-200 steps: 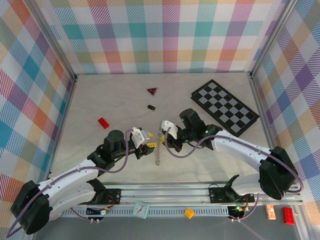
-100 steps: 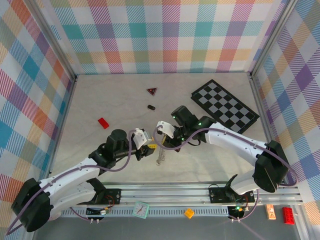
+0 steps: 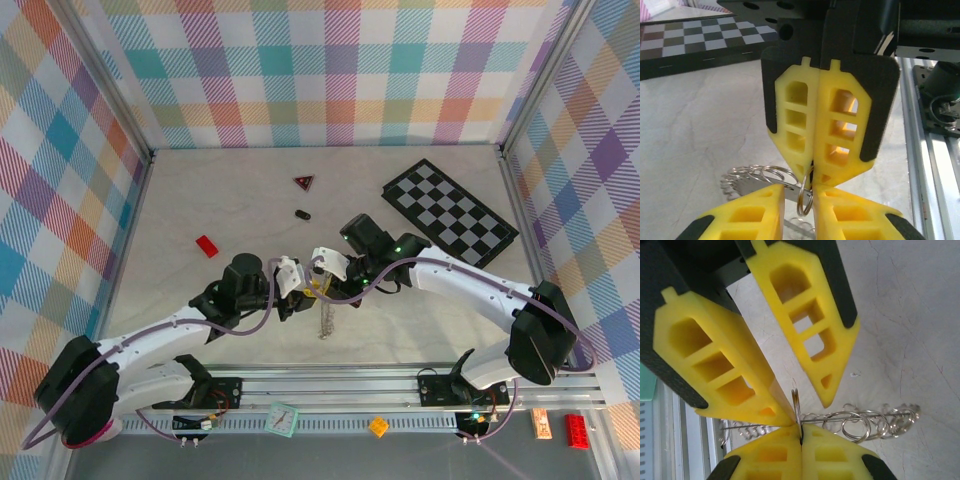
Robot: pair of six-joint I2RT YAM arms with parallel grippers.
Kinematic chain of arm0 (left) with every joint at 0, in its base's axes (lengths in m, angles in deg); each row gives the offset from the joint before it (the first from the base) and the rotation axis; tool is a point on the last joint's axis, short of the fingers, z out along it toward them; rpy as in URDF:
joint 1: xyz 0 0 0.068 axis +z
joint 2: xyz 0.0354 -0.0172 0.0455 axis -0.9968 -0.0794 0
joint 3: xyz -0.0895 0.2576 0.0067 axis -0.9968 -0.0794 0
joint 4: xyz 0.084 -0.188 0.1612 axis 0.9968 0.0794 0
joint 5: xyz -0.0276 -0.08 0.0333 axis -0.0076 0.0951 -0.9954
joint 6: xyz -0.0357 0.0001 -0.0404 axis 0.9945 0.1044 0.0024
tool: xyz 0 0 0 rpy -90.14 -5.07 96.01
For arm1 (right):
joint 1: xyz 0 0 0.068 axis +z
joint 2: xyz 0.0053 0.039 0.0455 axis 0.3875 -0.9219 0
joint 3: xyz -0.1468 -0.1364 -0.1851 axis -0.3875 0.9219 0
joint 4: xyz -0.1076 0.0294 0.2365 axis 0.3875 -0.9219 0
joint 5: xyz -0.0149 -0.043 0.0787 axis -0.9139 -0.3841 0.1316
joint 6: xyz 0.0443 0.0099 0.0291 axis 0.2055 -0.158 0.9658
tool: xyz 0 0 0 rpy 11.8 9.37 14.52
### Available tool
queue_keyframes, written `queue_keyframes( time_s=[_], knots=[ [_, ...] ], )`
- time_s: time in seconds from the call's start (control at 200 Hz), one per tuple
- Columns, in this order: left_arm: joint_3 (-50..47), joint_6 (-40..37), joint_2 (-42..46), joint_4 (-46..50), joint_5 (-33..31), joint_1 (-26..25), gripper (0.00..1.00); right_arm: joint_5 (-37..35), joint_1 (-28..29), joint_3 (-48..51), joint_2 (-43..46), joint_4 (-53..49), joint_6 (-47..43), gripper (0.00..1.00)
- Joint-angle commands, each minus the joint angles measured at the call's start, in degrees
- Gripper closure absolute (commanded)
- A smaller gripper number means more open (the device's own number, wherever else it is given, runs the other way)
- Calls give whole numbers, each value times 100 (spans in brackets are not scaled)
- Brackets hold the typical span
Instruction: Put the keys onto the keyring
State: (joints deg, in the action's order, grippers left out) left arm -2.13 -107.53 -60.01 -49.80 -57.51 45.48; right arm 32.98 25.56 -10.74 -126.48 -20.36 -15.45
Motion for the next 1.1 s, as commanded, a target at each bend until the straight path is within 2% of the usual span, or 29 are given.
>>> queue_keyframes(
  time_s=[0.0,0.135,0.17,0.26,0.345,0.48,0.64,0.7,1.095],
  knots=[
    [57,9,-83,-288,521,102,85,187,33,-109,42,95,-182,100],
    [7,62,-139,-415,669,160,100,195,27,-75,89,195,-134,100],
    [-41,117,-154,-526,697,177,100,160,26,0,157,318,-67,100],
    [-229,362,-182,-984,752,227,100,285,-81,399,473,863,156,73],
    [-477,728,-319,-1706,829,276,100,616,-301,996,859,1618,380,65],
    [-769,1118,-586,-2691,911,314,100,921,-614,1856,1375,2759,835,65],
    [-1008,1412,-869,-3542,964,349,100,1167,-971,3182,1845,5082,1441,67],
    [-1075,1475,-917,-3715,998,373,100,1344,-1005,3503,1880,5667,1509,67],
    [-1126,1756,-1241,-4449,1079,384,100,2022,-1010,3523,1337,6347,1777,74]
  ],
)
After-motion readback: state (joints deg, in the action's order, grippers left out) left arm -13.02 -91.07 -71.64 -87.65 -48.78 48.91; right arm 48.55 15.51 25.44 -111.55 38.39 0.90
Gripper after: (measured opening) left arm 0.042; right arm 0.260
